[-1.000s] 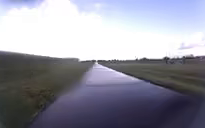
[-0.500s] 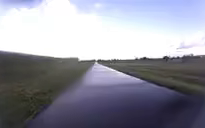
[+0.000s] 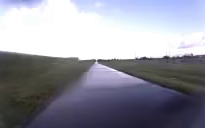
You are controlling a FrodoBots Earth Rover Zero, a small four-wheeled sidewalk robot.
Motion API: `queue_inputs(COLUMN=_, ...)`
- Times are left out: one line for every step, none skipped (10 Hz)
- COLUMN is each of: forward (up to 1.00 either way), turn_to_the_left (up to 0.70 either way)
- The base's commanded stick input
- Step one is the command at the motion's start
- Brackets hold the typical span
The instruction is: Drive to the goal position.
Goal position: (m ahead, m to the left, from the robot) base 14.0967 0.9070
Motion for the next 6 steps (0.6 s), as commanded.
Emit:
queue_inputs(forward=0.45, turn_to_the_left=0.0)
queue_inputs(forward=0.45, turn_to_the_left=0.0)
queue_inputs(forward=0.45, turn_to_the_left=0.0)
queue_inputs(forward=0.45, turn_to_the_left=0.0)
queue_inputs(forward=0.45, turn_to_the_left=0.0)
queue_inputs(forward=0.45, turn_to_the_left=0.0)
